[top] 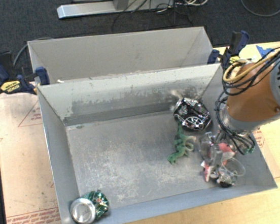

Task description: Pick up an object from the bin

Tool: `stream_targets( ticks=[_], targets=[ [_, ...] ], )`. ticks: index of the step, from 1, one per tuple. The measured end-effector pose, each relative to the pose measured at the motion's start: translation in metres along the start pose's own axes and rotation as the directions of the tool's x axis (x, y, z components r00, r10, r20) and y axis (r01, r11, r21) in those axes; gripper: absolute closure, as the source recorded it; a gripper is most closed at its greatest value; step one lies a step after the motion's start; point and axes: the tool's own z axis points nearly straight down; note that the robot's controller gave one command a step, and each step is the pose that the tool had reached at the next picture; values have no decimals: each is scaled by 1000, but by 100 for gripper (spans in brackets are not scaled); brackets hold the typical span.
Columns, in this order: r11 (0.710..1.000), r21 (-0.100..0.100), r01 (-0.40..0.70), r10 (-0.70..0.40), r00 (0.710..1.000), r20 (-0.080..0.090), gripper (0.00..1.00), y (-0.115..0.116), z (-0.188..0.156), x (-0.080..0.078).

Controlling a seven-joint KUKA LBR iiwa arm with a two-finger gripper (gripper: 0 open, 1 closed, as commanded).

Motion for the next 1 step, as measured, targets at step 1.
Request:
stream_targets(
  ticks=[1],
  targets=[
    [1000,0,1,-1,1000,0,100,0,0,0]
  ],
)
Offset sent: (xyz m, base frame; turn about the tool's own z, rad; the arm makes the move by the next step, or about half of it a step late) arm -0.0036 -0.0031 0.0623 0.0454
